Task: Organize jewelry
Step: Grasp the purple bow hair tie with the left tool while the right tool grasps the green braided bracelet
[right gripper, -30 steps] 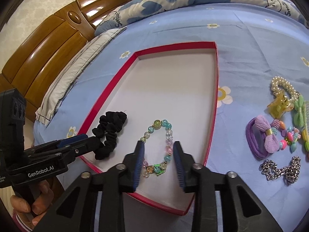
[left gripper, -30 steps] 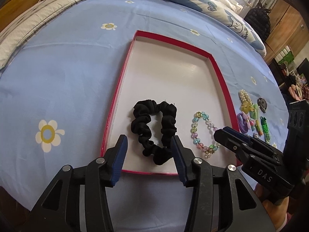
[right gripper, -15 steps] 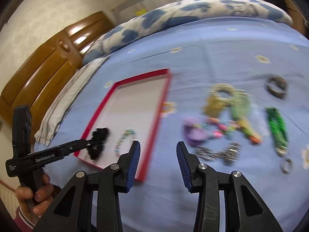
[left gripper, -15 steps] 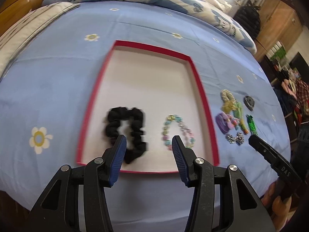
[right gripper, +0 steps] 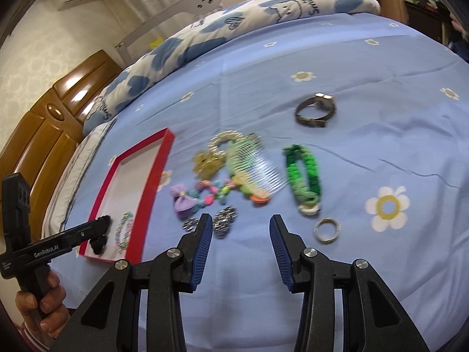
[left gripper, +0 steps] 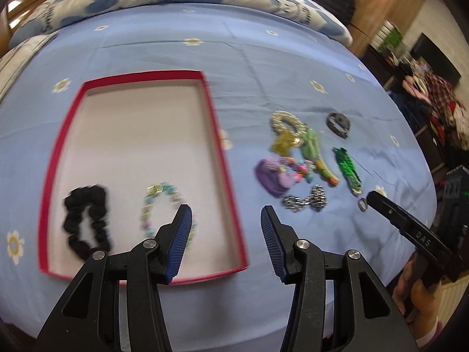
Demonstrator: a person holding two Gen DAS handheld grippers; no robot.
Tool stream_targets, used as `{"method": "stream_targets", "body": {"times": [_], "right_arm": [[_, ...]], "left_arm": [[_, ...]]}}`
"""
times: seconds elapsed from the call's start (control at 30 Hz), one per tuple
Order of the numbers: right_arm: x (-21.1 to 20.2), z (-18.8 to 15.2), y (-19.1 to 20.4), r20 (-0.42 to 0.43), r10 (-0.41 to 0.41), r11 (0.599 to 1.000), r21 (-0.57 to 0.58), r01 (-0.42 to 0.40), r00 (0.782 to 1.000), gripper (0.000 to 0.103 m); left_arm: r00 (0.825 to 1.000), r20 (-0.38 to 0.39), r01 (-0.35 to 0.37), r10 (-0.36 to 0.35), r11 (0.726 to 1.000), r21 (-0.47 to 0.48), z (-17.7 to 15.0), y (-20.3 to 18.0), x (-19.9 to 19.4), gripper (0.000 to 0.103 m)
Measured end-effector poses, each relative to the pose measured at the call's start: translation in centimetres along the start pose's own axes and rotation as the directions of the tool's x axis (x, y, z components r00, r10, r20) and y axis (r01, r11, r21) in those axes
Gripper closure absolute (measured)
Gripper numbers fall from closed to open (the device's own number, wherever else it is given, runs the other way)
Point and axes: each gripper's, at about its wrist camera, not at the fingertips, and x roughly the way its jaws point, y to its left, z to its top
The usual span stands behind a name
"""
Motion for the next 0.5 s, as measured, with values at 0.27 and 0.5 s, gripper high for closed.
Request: {"method": "stream_targets", "body": {"times": [0.27,0.5], "right_arm": [[1.1,1.7,-2.8,-0.002,-0.05,0.999,0.002,0.05,0.999,0.059],[3.5,3.3,-4.0,-0.045,-0.082,0.996,-0.025,0.081,0.996,0.058]], "left_arm": [[0.999,-0.044,0.025,-0.022,0.998,0.057,1.7,-3.4,3.4,0.051],[0.995,-0.095,0.024,-0.014,0.995,0.101,3.2,-5.1,6.9,0.05]]}}
